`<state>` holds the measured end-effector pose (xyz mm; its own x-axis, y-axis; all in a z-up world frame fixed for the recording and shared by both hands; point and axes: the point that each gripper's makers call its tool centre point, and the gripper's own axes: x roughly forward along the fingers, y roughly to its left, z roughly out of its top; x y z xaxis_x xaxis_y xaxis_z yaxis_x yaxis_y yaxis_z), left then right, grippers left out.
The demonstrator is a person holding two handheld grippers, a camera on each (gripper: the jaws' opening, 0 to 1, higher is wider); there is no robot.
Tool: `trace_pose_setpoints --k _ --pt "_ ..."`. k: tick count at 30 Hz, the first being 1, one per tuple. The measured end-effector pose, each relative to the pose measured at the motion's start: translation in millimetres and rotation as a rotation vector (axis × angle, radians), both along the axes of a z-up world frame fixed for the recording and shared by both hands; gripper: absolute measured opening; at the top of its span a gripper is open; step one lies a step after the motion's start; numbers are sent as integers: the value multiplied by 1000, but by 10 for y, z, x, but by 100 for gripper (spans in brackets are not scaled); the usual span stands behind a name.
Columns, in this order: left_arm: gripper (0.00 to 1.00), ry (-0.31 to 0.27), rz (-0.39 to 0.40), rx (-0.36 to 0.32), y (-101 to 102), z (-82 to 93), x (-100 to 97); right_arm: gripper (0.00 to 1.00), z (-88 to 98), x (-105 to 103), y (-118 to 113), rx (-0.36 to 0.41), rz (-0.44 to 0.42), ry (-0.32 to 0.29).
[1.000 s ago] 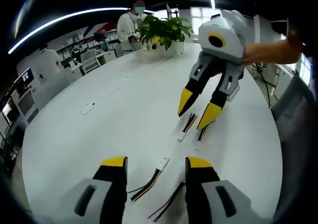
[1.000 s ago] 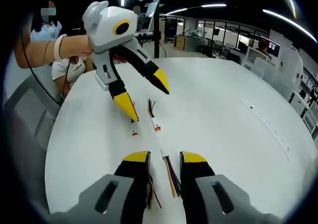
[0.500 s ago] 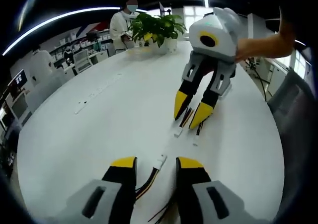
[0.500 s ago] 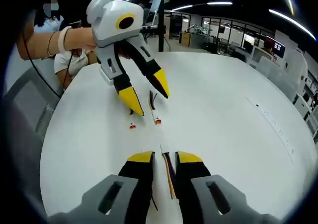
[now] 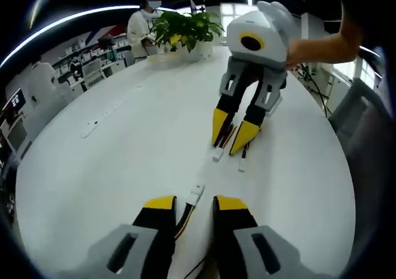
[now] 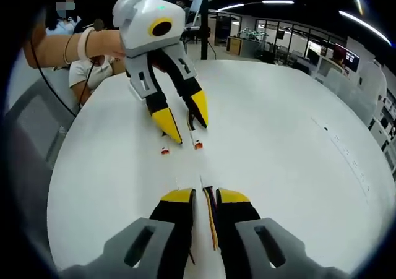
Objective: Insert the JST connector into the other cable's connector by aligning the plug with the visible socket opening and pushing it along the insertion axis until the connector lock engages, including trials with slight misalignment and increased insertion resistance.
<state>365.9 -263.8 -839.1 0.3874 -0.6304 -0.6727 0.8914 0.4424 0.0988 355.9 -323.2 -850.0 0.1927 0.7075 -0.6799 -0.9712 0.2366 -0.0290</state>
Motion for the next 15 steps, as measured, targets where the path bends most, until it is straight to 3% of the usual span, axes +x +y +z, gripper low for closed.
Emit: trace_pose_setpoints --k 15 --pt "10 16 -8 -15 22 -50 15 5 -1 22 19 19 2 8"
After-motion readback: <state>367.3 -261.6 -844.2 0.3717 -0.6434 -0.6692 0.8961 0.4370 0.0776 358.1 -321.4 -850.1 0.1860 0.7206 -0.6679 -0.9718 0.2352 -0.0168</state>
